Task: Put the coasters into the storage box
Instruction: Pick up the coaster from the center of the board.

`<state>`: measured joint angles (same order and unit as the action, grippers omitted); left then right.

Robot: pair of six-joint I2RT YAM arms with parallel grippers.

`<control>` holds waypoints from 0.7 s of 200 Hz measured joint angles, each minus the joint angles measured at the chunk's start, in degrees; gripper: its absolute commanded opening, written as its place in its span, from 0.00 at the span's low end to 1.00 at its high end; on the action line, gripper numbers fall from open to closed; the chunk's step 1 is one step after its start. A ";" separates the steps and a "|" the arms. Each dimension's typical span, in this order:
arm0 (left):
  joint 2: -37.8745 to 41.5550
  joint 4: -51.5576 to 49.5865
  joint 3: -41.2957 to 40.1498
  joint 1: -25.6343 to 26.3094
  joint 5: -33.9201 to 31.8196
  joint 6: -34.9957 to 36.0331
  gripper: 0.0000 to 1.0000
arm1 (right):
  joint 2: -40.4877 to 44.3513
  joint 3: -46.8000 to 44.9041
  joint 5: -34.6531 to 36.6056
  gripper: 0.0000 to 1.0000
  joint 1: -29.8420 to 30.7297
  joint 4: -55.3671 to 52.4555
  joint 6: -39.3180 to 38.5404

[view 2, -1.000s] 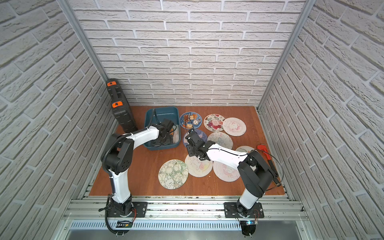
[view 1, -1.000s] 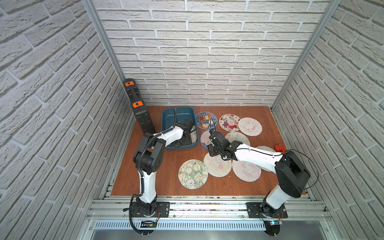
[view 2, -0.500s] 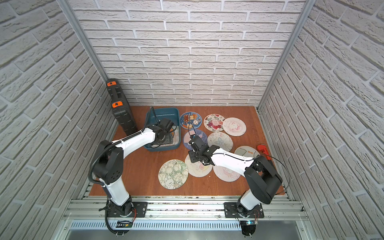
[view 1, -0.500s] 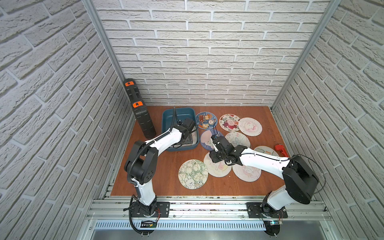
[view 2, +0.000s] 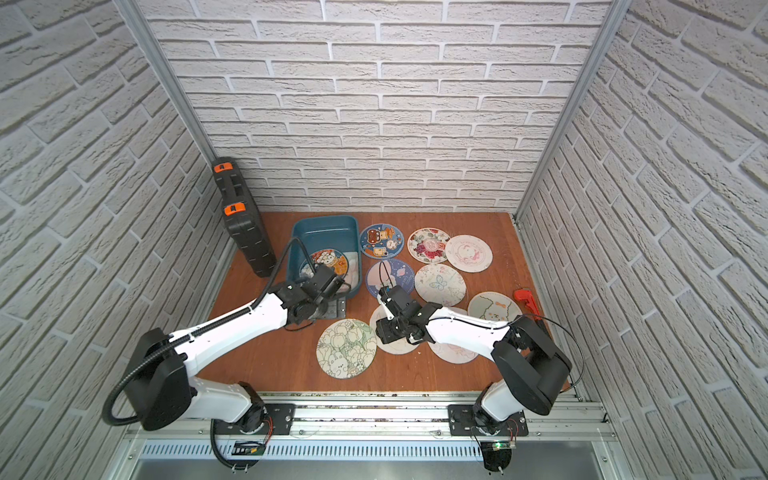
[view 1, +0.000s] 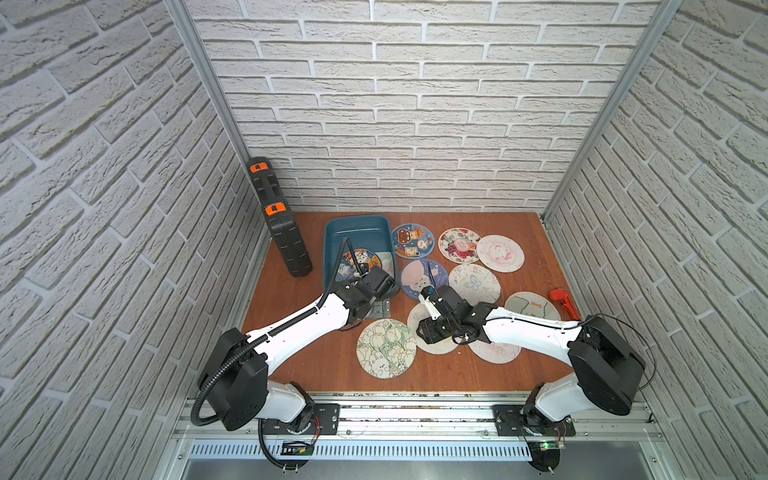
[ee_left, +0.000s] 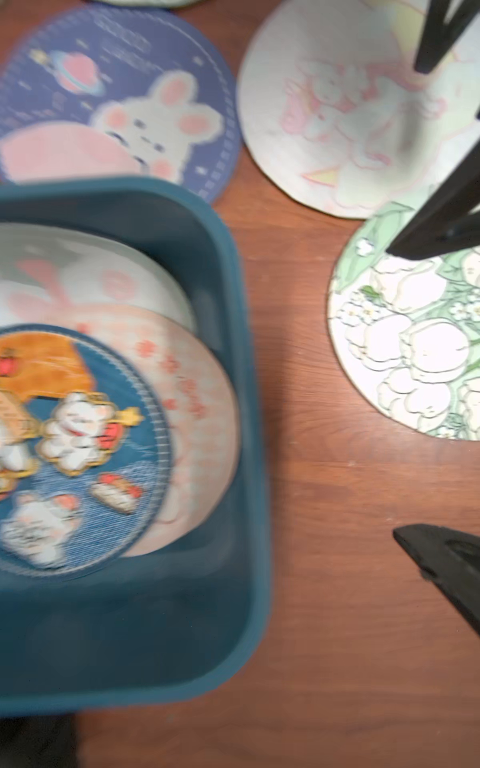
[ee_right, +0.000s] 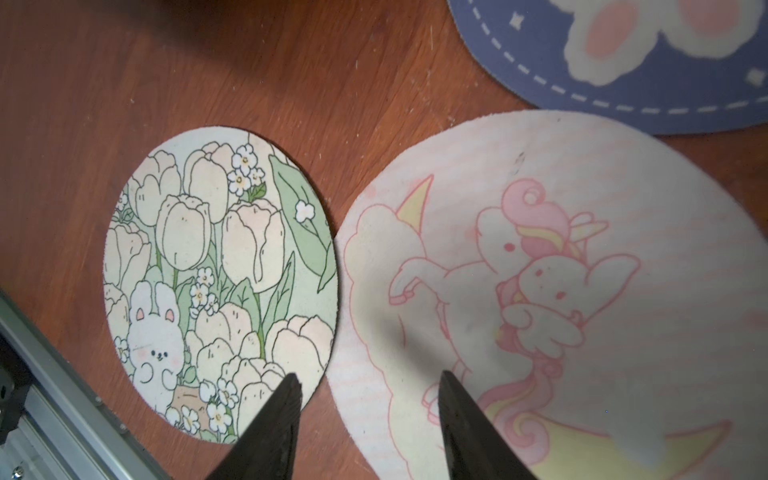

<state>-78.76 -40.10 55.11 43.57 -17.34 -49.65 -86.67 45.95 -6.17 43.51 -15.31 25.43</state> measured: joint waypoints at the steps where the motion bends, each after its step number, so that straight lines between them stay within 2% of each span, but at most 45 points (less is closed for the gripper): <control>1: 0.20 0.00 -0.33 0.17 0.22 -0.17 0.98 | 0.00 -0.04 -0.07 0.54 0.00 0.02 0.04; 29: 3.43 1.95 -6.93 2.16 4.79 -3.98 0.98 | 0.00 -1.38 -1.88 0.54 0.28 1.25 1.11; 73: 4.46 7.32 -15.87 2.19 10.14 -8.81 0.98 | -1.33 -1.62 -4.74 0.52 0.28 5.35 2.80; 114: 2.49 13.40 -18.99 1.84 13.73 -11.28 0.98 | -4.79 -1.62 -7.63 0.47 0.39 8.17 3.56; 140: 2.82 16.39 -19.82 1.14 13.77 -12.52 0.98 | -6.27 -1.62 -9.33 0.45 0.44 8.94 3.85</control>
<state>-75.94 -23.70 35.29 44.71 -3.57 -62.17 -92.95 44.34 -15.51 43.94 -6.37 29.28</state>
